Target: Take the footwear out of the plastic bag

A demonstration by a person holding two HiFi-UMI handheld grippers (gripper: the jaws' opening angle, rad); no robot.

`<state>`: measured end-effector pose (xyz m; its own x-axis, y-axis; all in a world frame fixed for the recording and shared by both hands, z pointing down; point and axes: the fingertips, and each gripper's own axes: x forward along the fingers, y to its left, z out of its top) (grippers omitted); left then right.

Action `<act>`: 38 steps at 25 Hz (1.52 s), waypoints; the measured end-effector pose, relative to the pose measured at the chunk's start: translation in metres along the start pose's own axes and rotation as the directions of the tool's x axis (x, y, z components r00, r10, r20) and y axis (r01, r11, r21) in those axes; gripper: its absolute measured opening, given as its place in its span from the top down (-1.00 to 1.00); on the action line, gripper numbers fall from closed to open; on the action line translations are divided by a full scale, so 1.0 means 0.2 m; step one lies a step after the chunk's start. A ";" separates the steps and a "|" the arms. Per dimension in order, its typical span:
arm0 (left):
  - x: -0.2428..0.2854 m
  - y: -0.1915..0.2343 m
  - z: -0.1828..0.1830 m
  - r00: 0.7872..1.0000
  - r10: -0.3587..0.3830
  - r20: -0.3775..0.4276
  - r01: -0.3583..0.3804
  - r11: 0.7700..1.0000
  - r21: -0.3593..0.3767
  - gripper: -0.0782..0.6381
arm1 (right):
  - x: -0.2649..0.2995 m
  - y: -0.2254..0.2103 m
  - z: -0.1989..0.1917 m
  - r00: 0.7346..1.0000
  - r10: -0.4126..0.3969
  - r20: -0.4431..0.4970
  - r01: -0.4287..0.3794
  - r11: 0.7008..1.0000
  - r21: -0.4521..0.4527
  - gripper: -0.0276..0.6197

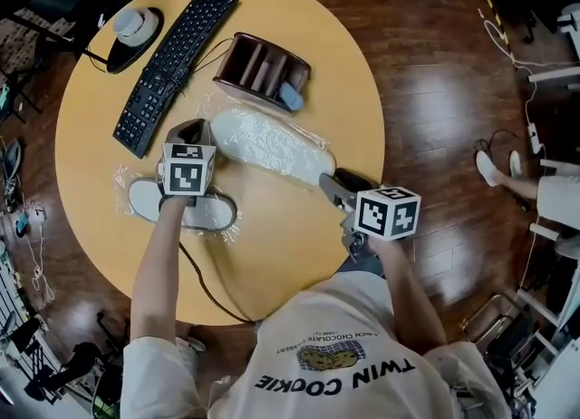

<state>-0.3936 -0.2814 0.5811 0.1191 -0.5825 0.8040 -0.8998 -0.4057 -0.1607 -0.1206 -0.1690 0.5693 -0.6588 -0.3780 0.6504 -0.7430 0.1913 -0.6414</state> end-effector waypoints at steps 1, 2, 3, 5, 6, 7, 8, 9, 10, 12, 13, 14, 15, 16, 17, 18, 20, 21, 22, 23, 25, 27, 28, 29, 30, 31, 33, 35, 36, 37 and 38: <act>0.00 -0.01 0.00 1.000 -0.005 0.000 0.005 1.000 -0.005 0.78 | -0.01 -0.01 0.00 1.000 0.002 -0.004 -0.002 1.000 0.001 0.34; 0.00 -0.02 0.00 1.000 -0.009 0.000 0.009 1.000 -0.007 0.78 | -0.01 -0.01 0.00 1.000 0.003 -0.007 -0.003 1.000 0.001 0.34; 0.00 -0.02 0.00 1.000 -0.011 0.000 0.011 1.000 -0.007 0.77 | 0.00 -0.01 0.01 1.000 0.003 -0.009 -0.003 1.000 0.000 0.34; 0.00 -0.01 0.00 1.000 -0.008 0.001 0.008 1.000 0.001 0.78 | 0.02 0.00 0.02 1.000 0.014 -0.008 -0.014 1.000 0.000 0.34; 0.00 0.00 0.00 1.000 -0.006 0.000 0.006 1.000 0.004 0.78 | 0.03 0.01 0.03 1.000 0.026 -0.006 -0.026 1.000 0.004 0.34; 0.00 0.00 0.00 1.000 -0.005 0.000 0.005 1.000 0.006 0.78 | 0.04 0.01 0.03 0.999 0.042 -0.004 -0.042 0.999 0.011 0.34; 0.00 0.00 0.00 1.000 -0.005 0.000 0.005 1.000 0.006 0.78 | 0.04 0.02 0.04 0.998 0.062 -0.007 -0.062 0.998 0.021 0.34; 0.00 0.00 0.00 1.000 -0.007 0.000 0.007 1.000 0.004 0.78 | 0.05 0.03 0.04 0.996 0.085 -0.017 -0.084 0.996 0.031 0.34; 0.01 0.00 0.00 1.000 -0.009 0.002 0.009 1.000 0.001 0.78 | 0.05 0.03 0.04 0.994 0.108 -0.031 -0.107 0.993 0.043 0.34; 0.01 0.01 0.00 1.000 -0.010 0.004 0.010 1.000 -0.007 0.78 | 0.06 0.04 0.03 0.987 0.145 -0.062 -0.141 0.988 0.068 0.34; 0.01 0.01 0.00 1.000 -0.008 0.005 0.008 1.000 -0.010 0.78 | 0.06 0.04 0.03 0.985 0.154 -0.074 -0.148 0.986 0.079 0.34; 0.01 0.00 0.00 1.000 -0.004 0.005 0.004 1.000 -0.010 0.78 | 0.06 0.03 0.02 0.984 0.154 -0.083 -0.148 0.986 0.083 0.37; 0.01 0.00 0.00 1.000 0.001 0.005 -0.001 1.000 -0.007 0.78 | 0.06 0.03 0.02 0.985 0.148 -0.090 -0.141 0.987 0.080 0.40; 0.01 0.00 0.00 1.000 0.006 0.004 -0.006 1.000 -0.002 0.78 | 0.06 0.02 0.02 0.986 0.137 -0.092 -0.130 0.989 0.070 0.54; 0.01 0.00 0.00 1.000 0.011 0.003 -0.011 1.000 0.003 0.78 | 0.06 0.02 0.02 0.988 0.125 -0.089 -0.120 0.991 0.059 0.58; 0.01 0.01 0.00 1.000 0.017 0.002 -0.017 1.000 0.010 0.78 | 0.06 0.02 0.02 0.990 0.115 -0.082 -0.111 0.993 0.050 0.59; 0.00 0.02 0.00 0.999 0.033 0.000 -0.033 0.999 0.027 0.78 | 0.06 0.03 0.02 0.993 0.104 -0.063 -0.102 0.994 0.041 0.61; 0.00 0.02 0.01 0.999 0.040 -0.001 -0.040 0.999 0.035 0.78 | 0.06 0.03 0.02 0.994 0.101 -0.053 -0.099 0.994 0.040 0.62; 0.00 0.01 0.01 0.999 0.044 -0.002 -0.044 0.998 0.040 0.78 | 0.05 0.03 0.02 0.994 0.097 -0.045 -0.095 0.995 0.039 0.62; 0.00 0.01 0.01 0.999 0.045 -0.003 -0.045 0.998 0.041 0.78 | 0.04 0.02 0.01 0.995 0.093 -0.038 -0.091 0.995 0.037 0.62; 0.00 -0.01 0.01 0.999 0.049 -0.006 -0.048 0.998 0.043 0.78 | 0.01 0.01 0.00 0.996 0.090 -0.030 -0.089 0.995 0.034 0.62; 0.00 -0.01 0.01 0.998 0.060 -0.010 -0.060 0.997 0.052 0.78 | -0.01 0.01 -0.01 0.996 0.090 -0.026 -0.089 0.996 0.032 0.63; 0.00 -0.01 0.01 0.998 0.066 -0.012 -0.065 0.996 0.056 0.78 | -0.02 0.00 -0.01 0.996 0.089 -0.025 -0.089 0.996 0.033 0.62; 0.00 -0.01 0.01 0.997 0.070 -0.015 -0.069 0.996 0.058 0.78 | -0.03 0.00 -0.01 0.996 0.089 -0.023 -0.088 0.995 0.036 0.62; 0.00 0.00 0.01 0.997 0.074 -0.018 -0.072 0.996 0.060 0.78 | -0.03 -0.01 -0.02 0.996 0.089 -0.020 -0.088 0.995 0.038 0.62; 0.00 0.00 0.01 0.997 0.076 -0.021 -0.075 0.995 0.062 0.78 | -0.04 -0.02 -0.02 0.996 0.088 -0.017 -0.087 0.995 0.039 0.62; 0.00 0.00 0.01 0.996 0.081 -0.026 -0.079 0.995 0.066 0.78 | -0.07 -0.03 -0.02 0.996 0.084 -0.010 -0.083 0.996 0.037 0.63; 0.00 0.00 0.01 0.996 0.086 -0.030 -0.084 0.994 0.070 0.78 | -0.10 -0.04 -0.03 0.997 0.079 -0.003 -0.078 0.996 0.031 0.62; 0.00 0.00 0.01 0.995 0.091 -0.032 -0.088 0.994 0.071 0.78 | -0.12 -0.04 -0.03 0.997 0.075 0.000 -0.075 0.997 0.025 0.63; 0.00 0.00 0.01 0.995 0.096 -0.033 -0.093 0.993 0.072 0.78 | -0.13 -0.06 -0.03 0.998 0.070 0.002 -0.070 0.997 0.018 0.63; 0.00 0.00 0.01 0.994 0.101 -0.034 -0.098 0.992 0.074 0.78 | -0.15 -0.07 -0.04 0.998 0.066 0.005 -0.067 0.998 0.013 0.62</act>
<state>-0.3919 -0.2830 0.5792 0.0130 -0.5961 0.8028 -0.8737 -0.3972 -0.2808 -0.0910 -0.1536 0.5628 -0.7062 -0.3690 0.6043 -0.6959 0.2040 -0.6886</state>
